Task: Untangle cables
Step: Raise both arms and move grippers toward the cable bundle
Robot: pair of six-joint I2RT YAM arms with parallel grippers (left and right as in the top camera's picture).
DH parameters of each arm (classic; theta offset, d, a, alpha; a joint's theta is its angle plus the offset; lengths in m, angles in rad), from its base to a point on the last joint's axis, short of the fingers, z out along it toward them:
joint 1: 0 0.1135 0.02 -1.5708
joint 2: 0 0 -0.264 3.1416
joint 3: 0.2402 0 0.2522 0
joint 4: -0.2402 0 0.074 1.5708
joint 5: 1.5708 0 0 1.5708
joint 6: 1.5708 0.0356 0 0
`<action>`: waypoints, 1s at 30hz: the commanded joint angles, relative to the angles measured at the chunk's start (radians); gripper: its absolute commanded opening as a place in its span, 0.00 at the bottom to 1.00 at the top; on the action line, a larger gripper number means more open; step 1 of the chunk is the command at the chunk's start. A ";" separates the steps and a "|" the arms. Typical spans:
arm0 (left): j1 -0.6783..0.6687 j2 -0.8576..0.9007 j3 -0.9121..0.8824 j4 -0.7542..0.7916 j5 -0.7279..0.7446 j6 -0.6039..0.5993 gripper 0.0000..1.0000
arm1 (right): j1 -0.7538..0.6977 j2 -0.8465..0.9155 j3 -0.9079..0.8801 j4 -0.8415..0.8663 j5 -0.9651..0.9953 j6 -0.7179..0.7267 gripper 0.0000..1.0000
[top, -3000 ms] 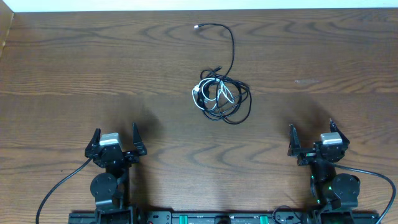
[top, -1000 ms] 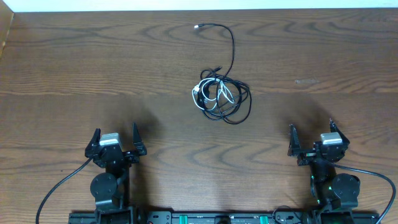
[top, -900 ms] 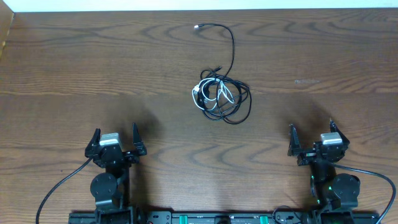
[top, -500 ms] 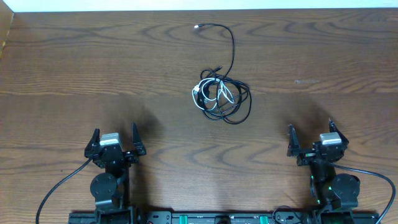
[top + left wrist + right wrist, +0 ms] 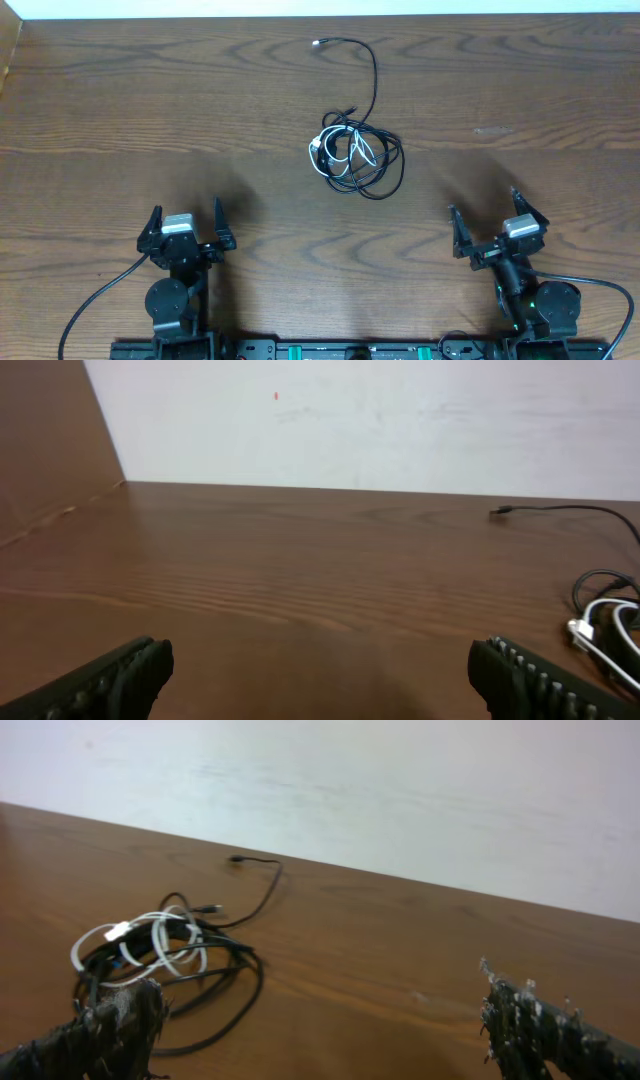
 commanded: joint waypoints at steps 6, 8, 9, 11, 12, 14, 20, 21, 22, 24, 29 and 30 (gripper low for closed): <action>0.002 -0.005 0.000 0.037 0.233 0.011 1.00 | 0.006 -0.005 0.005 0.008 -0.114 -0.047 0.99; 0.002 -0.002 0.012 0.028 0.233 0.011 1.00 | 0.006 -0.005 0.016 0.007 -0.133 -0.047 0.99; 0.002 0.002 0.019 0.022 0.233 0.011 1.00 | 0.006 -0.005 0.022 0.006 -0.140 -0.047 0.99; 0.002 0.013 0.035 0.010 0.251 0.019 1.00 | 0.006 -0.005 0.037 0.003 -0.147 -0.047 0.99; 0.002 0.020 0.042 0.008 0.263 0.026 1.00 | 0.006 -0.005 0.042 0.002 -0.148 -0.047 0.99; 0.002 0.045 0.064 0.007 0.283 0.026 1.00 | 0.005 -0.004 0.055 0.002 -0.156 -0.047 0.99; 0.002 0.194 0.189 -0.034 0.361 0.070 1.00 | -0.018 0.010 0.108 0.002 -0.235 -0.047 0.99; 0.002 0.239 0.232 -0.059 0.364 0.071 1.00 | -0.024 0.020 0.124 0.000 -0.247 -0.047 0.99; 0.002 0.276 0.269 -0.082 0.365 0.071 1.00 | -0.029 0.030 0.138 -0.003 -0.249 -0.047 0.99; 0.002 0.340 0.342 -0.133 0.386 0.098 0.99 | -0.039 0.054 0.171 -0.018 -0.254 -0.047 0.99; 0.002 0.514 0.568 -0.295 0.434 0.130 0.99 | -0.072 0.159 0.283 -0.063 -0.306 -0.047 0.99; 0.002 0.545 0.610 -0.328 0.435 0.131 1.00 | -0.079 0.187 0.307 -0.073 -0.314 -0.047 0.99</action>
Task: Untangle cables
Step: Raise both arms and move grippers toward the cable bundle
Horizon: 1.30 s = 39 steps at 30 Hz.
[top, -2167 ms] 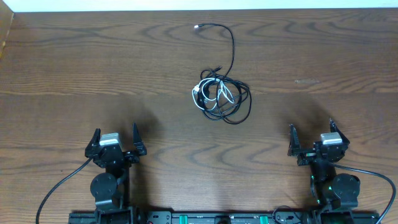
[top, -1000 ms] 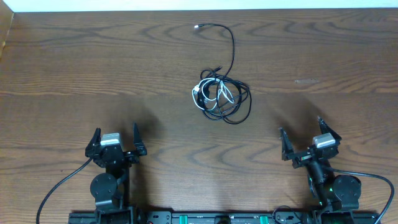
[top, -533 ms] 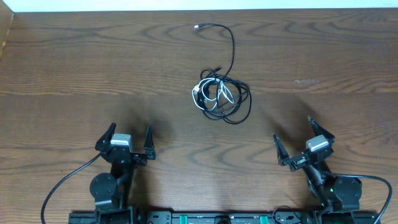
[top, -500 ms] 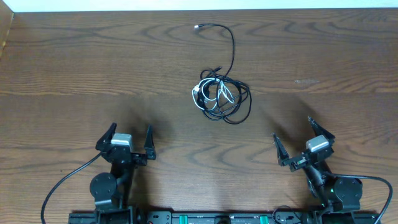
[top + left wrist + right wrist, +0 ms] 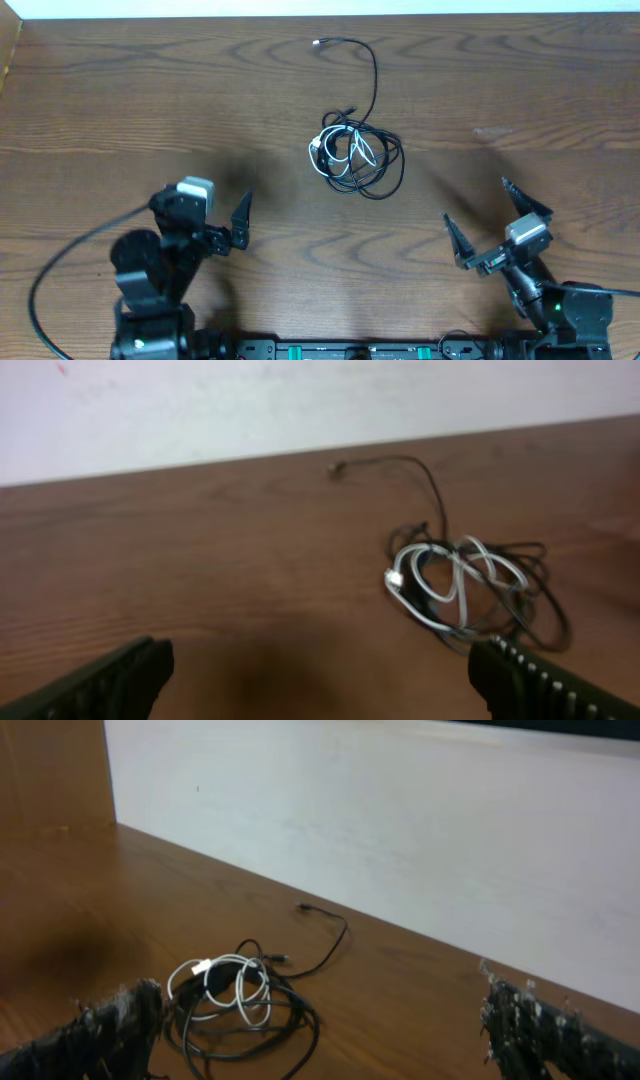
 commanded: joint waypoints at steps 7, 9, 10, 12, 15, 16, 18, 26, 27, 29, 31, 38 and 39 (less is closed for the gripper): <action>0.002 0.314 0.465 -0.338 0.053 0.056 1.00 | -0.084 0.367 0.300 -0.051 -0.173 -0.015 0.99; 0.002 0.365 0.537 -0.397 0.053 0.056 1.00 | -0.103 0.457 0.357 -0.056 -0.217 -0.015 0.99; 0.002 0.393 0.576 -0.426 0.053 0.056 1.00 | -0.112 0.499 0.387 -0.063 -0.233 -0.015 0.99; 0.002 0.440 0.635 -0.467 0.056 0.056 0.99 | -0.128 0.581 0.452 -0.091 -0.264 -0.015 0.99; 0.002 0.514 0.718 -0.518 0.080 0.056 1.00 | -0.144 0.692 0.558 -0.165 -0.272 -0.028 0.99; 0.002 0.543 0.745 -0.533 0.093 0.055 1.00 | -0.144 0.731 0.603 -0.208 -0.272 -0.056 0.99; 0.002 0.588 0.784 -0.551 0.109 0.055 1.00 | -0.144 0.789 0.676 -0.290 -0.271 -0.102 0.99; 0.002 0.739 0.944 -0.611 0.138 0.055 1.00 | -0.143 0.988 0.933 -0.573 -0.241 -0.206 0.99; 0.002 0.755 0.970 -0.629 0.138 0.055 1.00 | -0.142 1.012 0.962 -0.604 -0.242 -0.214 0.99; 0.001 0.806 1.053 -0.698 0.145 0.056 1.00 | -0.134 1.071 1.031 -0.684 -0.242 -0.225 0.99; 0.000 0.842 1.112 -0.760 0.158 0.056 0.99 | -0.120 1.115 1.078 -0.747 -0.241 -0.237 0.99; 0.000 0.950 1.301 -0.983 0.158 0.116 0.99 | -0.031 1.260 1.234 -0.931 -0.236 -0.243 0.99; 0.000 0.967 1.337 -1.017 0.158 0.120 1.00 | -0.012 1.285 1.265 -0.962 -0.225 -0.243 0.99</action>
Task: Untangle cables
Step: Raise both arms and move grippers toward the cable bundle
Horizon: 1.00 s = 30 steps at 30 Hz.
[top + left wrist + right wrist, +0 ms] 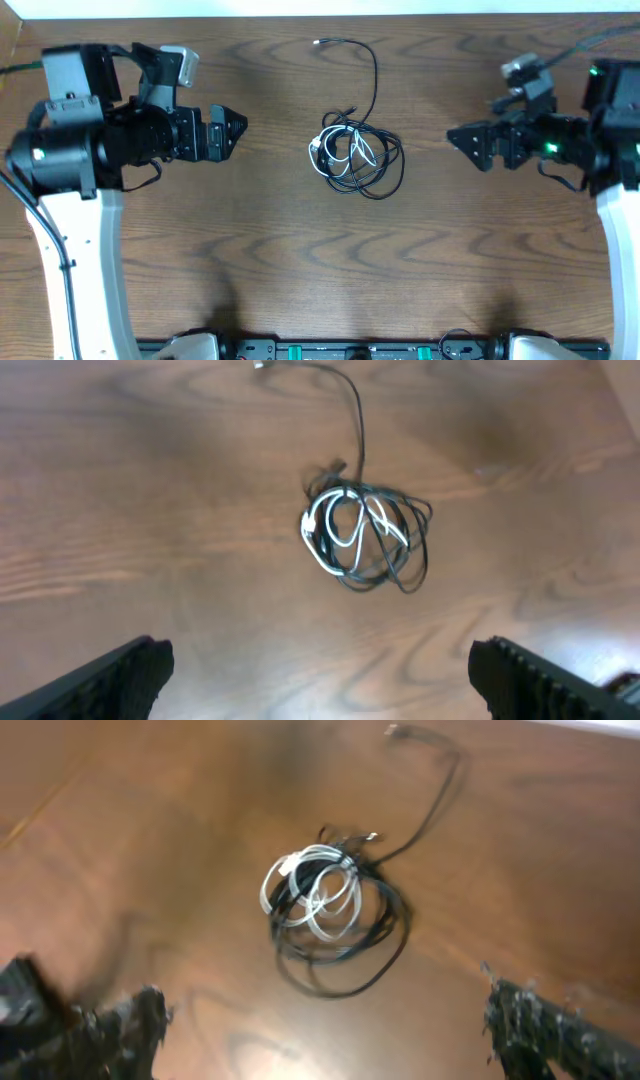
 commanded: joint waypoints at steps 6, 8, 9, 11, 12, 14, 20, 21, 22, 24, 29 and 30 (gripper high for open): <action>-0.009 0.101 0.235 -0.173 0.015 0.085 1.00 | 0.151 0.171 0.243 -0.210 0.114 -0.018 0.99; -0.023 0.108 0.248 -0.178 0.015 0.099 1.00 | 0.179 0.197 0.269 -0.230 0.145 -0.019 0.99; -0.035 0.113 0.248 -0.178 0.015 0.111 1.00 | 0.194 0.208 0.272 -0.229 0.149 -0.020 0.99; -0.055 0.127 0.248 -0.177 0.014 0.117 1.00 | 0.210 0.222 0.272 -0.228 0.148 -0.030 0.99; -0.064 0.136 0.248 -0.177 0.015 0.117 1.00 | 0.217 0.229 0.272 -0.226 0.148 -0.030 0.99; -0.081 0.160 0.248 -0.174 0.015 0.117 1.00 | 0.225 0.240 0.272 -0.216 0.144 -0.030 0.99; -0.099 0.216 0.247 -0.149 0.016 0.113 1.00 | 0.241 0.251 0.272 -0.161 0.121 -0.029 0.99; -0.099 0.217 0.247 -0.156 0.016 0.113 1.00 | 0.244 0.251 0.272 -0.145 0.099 -0.028 0.99; -0.099 0.217 0.247 -0.159 0.016 0.113 1.00 | 0.244 0.251 0.272 -0.137 0.080 -0.029 0.99; -0.099 0.217 0.247 -0.156 0.017 0.113 1.00 | 0.244 0.251 0.272 -0.105 0.069 -0.028 0.99; -0.099 0.217 0.247 -0.146 0.021 0.113 1.00 | 0.244 0.251 0.272 -0.066 0.069 0.005 0.99; -0.099 0.217 0.247 -0.143 0.022 0.113 1.00 | 0.244 0.251 0.272 -0.058 0.063 0.005 0.96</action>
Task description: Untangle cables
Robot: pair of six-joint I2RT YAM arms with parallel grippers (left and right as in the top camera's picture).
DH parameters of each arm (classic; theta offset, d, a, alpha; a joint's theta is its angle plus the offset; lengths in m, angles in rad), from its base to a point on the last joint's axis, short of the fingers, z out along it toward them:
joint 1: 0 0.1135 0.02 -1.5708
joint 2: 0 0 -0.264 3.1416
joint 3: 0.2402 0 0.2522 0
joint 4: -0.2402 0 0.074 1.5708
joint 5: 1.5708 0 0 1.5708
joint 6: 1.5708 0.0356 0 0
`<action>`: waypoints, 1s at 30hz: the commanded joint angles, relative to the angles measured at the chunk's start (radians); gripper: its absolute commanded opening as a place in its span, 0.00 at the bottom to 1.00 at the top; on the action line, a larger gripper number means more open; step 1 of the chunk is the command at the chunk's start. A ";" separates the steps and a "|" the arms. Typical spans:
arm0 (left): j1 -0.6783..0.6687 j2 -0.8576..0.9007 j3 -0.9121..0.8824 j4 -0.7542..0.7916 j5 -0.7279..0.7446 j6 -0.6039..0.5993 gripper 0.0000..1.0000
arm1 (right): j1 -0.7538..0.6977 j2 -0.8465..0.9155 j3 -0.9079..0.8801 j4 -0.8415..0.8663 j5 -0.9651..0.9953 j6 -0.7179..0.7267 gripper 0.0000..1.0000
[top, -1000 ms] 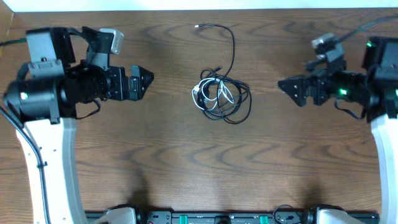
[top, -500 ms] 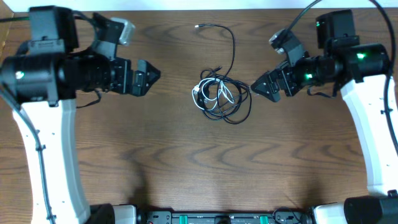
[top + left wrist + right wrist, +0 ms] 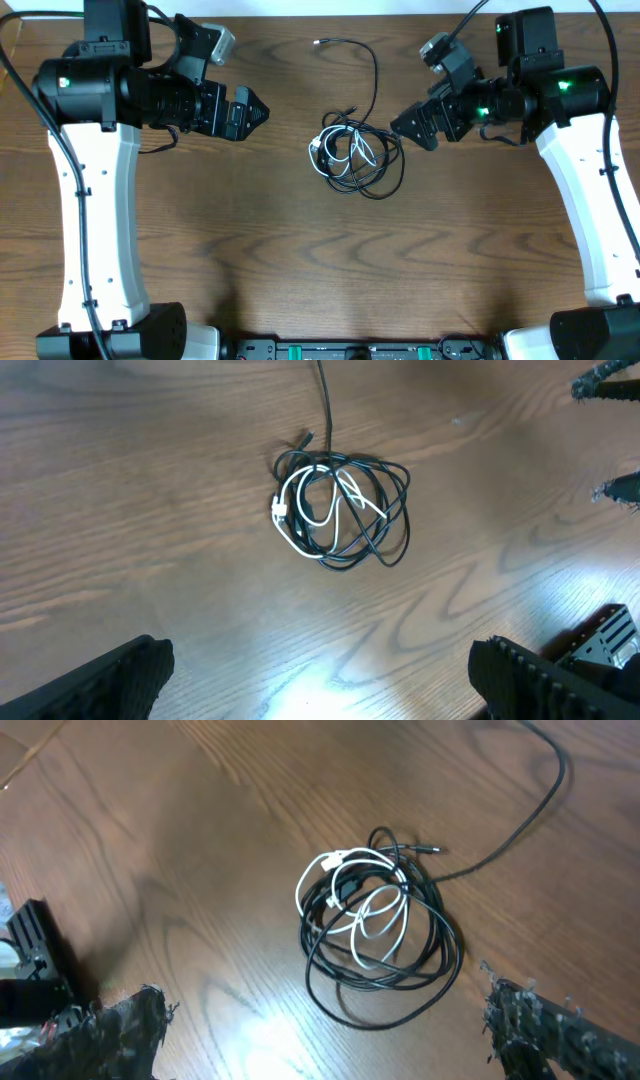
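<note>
A tangle of a black cable (image 3: 385, 165) and a white cable (image 3: 345, 150) lies on the wooden table, with the black cable's free end (image 3: 320, 43) trailing to the far side. It shows too in both wrist views as a black cable (image 3: 395, 510) (image 3: 430, 960) coiled round a white cable (image 3: 300, 495) (image 3: 385, 915). My left gripper (image 3: 250, 113) hangs open, raised, to the left of the tangle. My right gripper (image 3: 408, 125) hangs open, raised, just right of it. Neither holds anything.
The wooden table (image 3: 200, 250) runs to a white wall along its far edge. A black fixture bar (image 3: 330, 350) sits at the near edge between the two arm bases.
Both arms have moved inward toward the tangle. The left gripper is a little nearer it; the right gripper has come from well to the right to beside its right edge. The cables lie unchanged.
Both grippers first sat low and open at the near edge of the table. Then the left one had turned toward the tangle. Later both arms stood raised, facing it from either side. Now they hang closer over it, still open; the cables have not moved.
</note>
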 commanded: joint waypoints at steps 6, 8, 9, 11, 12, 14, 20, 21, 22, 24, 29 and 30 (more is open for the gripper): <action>-0.002 0.004 0.005 0.007 0.032 -0.055 0.95 | 0.003 0.001 0.014 0.111 0.001 0.095 0.87; -0.002 0.023 0.003 0.009 0.032 -0.095 0.89 | 0.013 0.008 -0.007 0.137 0.095 0.163 0.82; -0.002 0.033 0.003 0.013 0.031 -0.112 0.86 | 0.022 0.014 -0.019 0.147 0.117 0.176 0.81; -0.002 0.055 0.002 0.028 0.027 -0.167 0.82 | 0.046 0.027 -0.050 0.176 0.132 0.199 0.77; -0.002 0.075 0.002 0.041 -0.003 -0.226 0.81 | 0.070 0.045 -0.078 0.203 0.134 0.217 0.74; -0.002 0.100 0.002 0.045 -0.029 -0.264 0.80 | 0.097 0.069 -0.109 0.230 0.142 0.230 0.71; -0.002 0.138 0.000 0.049 -0.144 -0.330 0.78 | 0.167 0.169 -0.175 0.295 0.253 0.302 0.64; -0.002 0.138 0.000 0.051 -0.170 -0.339 0.78 | 0.179 0.191 -0.178 0.306 0.259 0.303 0.62; -0.002 0.138 0.000 0.053 -0.202 -0.348 0.78 | 0.199 0.228 -0.178 0.322 0.272 0.302 0.59; -0.002 0.138 0.000 0.053 -0.205 -0.348 0.78 | 0.217 0.268 -0.178 0.345 0.291 0.303 0.56; -0.002 0.138 0.000 0.053 -0.205 -0.348 0.78 | 0.232 0.343 -0.178 0.378 0.294 0.302 0.49; -0.002 0.138 0.000 0.053 -0.205 -0.348 0.78 | 0.233 0.352 -0.178 0.378 0.294 0.302 0.48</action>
